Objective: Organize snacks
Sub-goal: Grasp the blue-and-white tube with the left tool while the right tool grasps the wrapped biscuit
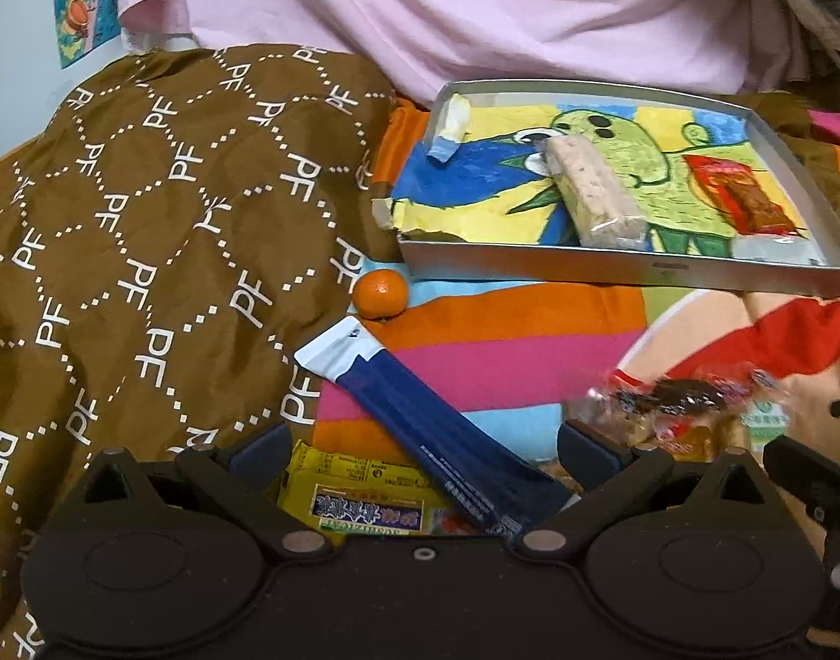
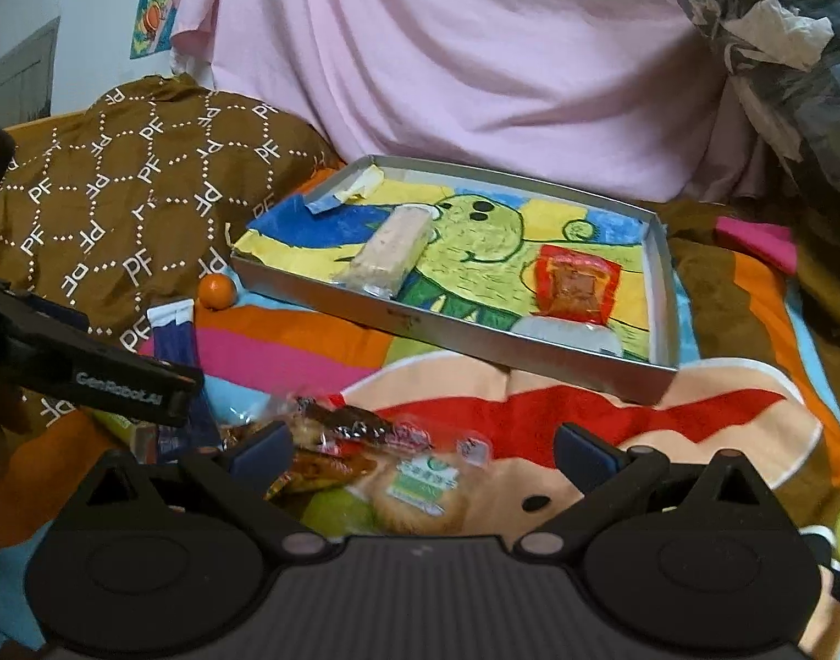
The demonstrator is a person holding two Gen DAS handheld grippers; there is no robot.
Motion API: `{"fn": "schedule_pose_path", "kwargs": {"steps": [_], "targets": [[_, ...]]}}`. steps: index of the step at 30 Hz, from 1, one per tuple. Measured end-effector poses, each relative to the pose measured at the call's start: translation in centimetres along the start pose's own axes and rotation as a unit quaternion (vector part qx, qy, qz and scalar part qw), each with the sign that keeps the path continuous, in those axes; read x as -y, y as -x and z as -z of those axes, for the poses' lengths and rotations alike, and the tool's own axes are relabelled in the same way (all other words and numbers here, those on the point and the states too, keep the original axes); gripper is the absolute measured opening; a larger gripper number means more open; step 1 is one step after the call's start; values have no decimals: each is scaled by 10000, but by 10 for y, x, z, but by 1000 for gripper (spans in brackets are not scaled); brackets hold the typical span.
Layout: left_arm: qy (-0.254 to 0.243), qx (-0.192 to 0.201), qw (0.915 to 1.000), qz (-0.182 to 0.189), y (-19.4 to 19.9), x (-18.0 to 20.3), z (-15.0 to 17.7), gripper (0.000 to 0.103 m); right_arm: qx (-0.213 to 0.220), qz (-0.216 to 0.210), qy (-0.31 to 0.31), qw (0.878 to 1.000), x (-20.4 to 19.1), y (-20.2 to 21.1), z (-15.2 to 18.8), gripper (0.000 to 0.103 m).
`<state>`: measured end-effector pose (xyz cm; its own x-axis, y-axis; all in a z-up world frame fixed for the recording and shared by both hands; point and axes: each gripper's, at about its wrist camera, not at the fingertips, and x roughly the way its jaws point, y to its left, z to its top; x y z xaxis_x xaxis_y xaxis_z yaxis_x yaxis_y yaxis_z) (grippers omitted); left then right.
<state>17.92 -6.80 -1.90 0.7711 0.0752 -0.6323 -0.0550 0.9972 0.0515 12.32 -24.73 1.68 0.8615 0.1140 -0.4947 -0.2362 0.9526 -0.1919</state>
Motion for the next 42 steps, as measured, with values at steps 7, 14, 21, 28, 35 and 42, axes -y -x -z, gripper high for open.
{"fn": "schedule_pose_path", "kwargs": {"steps": [7, 14, 21, 28, 35, 42], "targets": [[328, 44, 9994, -31, -14, -6, 5, 102, 49, -23, -168, 9998, 3, -15, 9, 103], [761, -111, 9968, 233, -32, -22, 7, 101, -69, -150, -373, 9992, 8, -26, 17, 103], [832, -371, 9958, 131, -48, -22, 0, 81, -164, -17, -355, 9992, 7, -39, 21, 90], [865, -573, 9938, 395, -52, -13, 3, 51, -405, 50, -417, 9983, 10, -48, 25, 83], [1078, -556, 9909, 583, -43, -8, 13, 46, -651, -223, -732, 9949, 12, -52, 29, 69], [1117, -497, 9886, 873, -26, 4, 19, 37, -742, -249, -760, 9940, 10, -49, 29, 62]]}}
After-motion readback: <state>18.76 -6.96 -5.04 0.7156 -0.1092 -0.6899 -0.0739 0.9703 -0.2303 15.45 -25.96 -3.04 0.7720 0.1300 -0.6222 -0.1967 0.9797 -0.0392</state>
